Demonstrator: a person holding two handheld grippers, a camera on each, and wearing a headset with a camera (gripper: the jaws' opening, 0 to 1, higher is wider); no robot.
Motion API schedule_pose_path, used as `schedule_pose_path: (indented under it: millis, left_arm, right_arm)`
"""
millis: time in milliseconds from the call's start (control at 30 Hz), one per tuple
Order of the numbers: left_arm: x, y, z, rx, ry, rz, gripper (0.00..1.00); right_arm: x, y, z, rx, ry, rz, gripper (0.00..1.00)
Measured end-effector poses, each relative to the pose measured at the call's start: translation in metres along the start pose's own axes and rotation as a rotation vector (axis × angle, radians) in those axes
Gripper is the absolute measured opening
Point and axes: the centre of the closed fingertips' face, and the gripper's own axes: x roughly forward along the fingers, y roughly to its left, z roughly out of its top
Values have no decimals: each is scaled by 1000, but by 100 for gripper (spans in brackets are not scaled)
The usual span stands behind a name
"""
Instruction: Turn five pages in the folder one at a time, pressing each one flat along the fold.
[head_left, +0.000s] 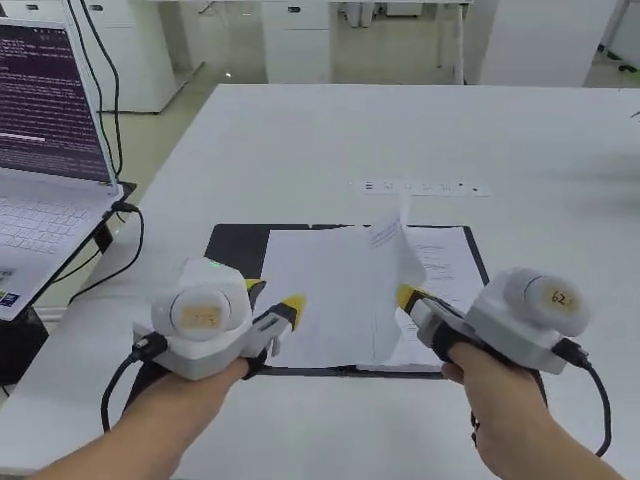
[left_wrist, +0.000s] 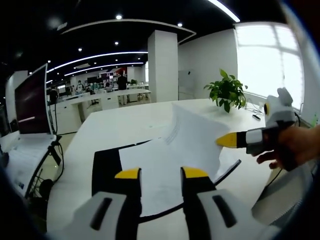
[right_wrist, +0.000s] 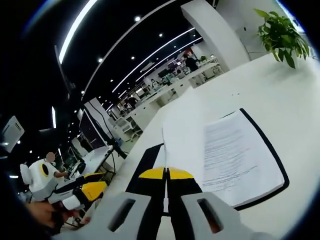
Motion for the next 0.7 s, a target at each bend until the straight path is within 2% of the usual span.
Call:
schedule_pose_path:
  millis: [333, 600, 700]
  left_arm:
    - [-21, 34, -3, -23, -7, 65, 29]
    - [-34, 49, -9, -46, -7, 98, 29]
    - [-36, 53, -10, -54, -5, 107, 29]
  right_arm:
    - [29, 33, -24, -66, 77, 54, 0]
    - [50, 51, -56, -145, 164, 84, 0]
    - [60, 56, -70, -197, 195, 87, 0]
